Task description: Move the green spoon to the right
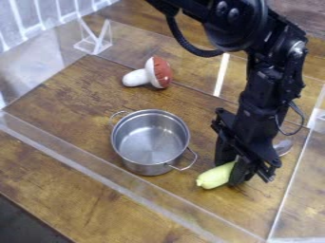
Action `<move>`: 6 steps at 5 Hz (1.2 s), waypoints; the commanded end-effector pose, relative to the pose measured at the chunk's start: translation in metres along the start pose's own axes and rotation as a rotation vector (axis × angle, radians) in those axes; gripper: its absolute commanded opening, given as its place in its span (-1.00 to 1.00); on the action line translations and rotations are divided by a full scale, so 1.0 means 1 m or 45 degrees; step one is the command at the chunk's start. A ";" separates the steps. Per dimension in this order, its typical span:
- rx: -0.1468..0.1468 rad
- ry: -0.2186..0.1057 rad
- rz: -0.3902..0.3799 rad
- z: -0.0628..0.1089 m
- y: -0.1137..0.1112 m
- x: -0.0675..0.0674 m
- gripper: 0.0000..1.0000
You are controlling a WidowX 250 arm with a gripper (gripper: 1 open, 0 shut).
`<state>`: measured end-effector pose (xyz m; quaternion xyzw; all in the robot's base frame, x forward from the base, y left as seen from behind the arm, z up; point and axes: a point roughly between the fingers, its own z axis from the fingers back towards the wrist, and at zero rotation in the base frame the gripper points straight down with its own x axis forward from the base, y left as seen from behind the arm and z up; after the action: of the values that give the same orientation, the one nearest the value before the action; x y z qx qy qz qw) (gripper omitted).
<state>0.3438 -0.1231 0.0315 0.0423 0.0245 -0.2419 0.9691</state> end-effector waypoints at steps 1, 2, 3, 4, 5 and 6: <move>0.016 -0.071 0.091 0.025 0.008 0.011 -1.00; 0.010 -0.056 0.151 0.025 0.006 0.012 -1.00; 0.001 -0.040 0.196 0.021 0.004 0.014 -1.00; -0.007 -0.048 0.227 0.027 0.007 0.014 1.00; -0.009 -0.054 0.259 0.033 0.010 0.014 1.00; -0.010 -0.049 0.264 0.030 0.012 0.014 -1.00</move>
<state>0.3488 -0.1270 0.0379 0.0427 0.0384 -0.1500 0.9870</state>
